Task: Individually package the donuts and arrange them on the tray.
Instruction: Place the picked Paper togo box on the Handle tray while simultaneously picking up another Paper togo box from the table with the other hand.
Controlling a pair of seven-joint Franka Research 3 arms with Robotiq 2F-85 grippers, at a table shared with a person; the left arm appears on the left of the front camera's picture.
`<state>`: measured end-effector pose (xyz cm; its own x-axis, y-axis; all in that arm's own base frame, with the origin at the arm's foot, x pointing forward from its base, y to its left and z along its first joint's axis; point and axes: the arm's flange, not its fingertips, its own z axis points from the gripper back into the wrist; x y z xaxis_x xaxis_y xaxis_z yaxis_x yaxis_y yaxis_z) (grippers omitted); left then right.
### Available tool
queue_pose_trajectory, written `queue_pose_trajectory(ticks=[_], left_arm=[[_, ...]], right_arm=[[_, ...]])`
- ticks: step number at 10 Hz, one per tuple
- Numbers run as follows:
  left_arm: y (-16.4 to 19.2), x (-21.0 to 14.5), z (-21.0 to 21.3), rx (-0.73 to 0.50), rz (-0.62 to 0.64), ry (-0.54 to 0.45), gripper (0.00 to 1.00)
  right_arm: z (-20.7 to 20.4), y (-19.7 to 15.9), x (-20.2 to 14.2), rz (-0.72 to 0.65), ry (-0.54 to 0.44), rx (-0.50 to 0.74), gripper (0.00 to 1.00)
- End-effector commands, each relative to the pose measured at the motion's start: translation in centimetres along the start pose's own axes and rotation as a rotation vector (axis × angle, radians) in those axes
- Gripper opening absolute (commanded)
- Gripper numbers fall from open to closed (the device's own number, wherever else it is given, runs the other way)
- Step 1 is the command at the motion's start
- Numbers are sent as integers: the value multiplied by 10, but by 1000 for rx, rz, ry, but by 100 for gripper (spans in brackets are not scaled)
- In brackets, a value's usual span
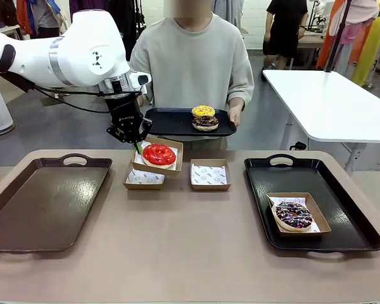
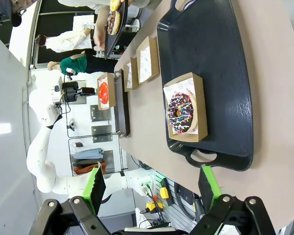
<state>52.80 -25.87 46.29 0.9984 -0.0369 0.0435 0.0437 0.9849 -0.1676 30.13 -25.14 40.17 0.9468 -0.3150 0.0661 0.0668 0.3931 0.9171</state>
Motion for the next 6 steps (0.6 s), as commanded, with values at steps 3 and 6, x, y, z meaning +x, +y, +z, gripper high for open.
queue_pose_trajectory(ticks=[3,6], left_arm=[[0,0,0,0,0,0,1],[21,-3,18,30,-125,67,1]], right_arm=[[1,0,-1,2,3,10,100],[-12,18,9,9,38,-69,100]])
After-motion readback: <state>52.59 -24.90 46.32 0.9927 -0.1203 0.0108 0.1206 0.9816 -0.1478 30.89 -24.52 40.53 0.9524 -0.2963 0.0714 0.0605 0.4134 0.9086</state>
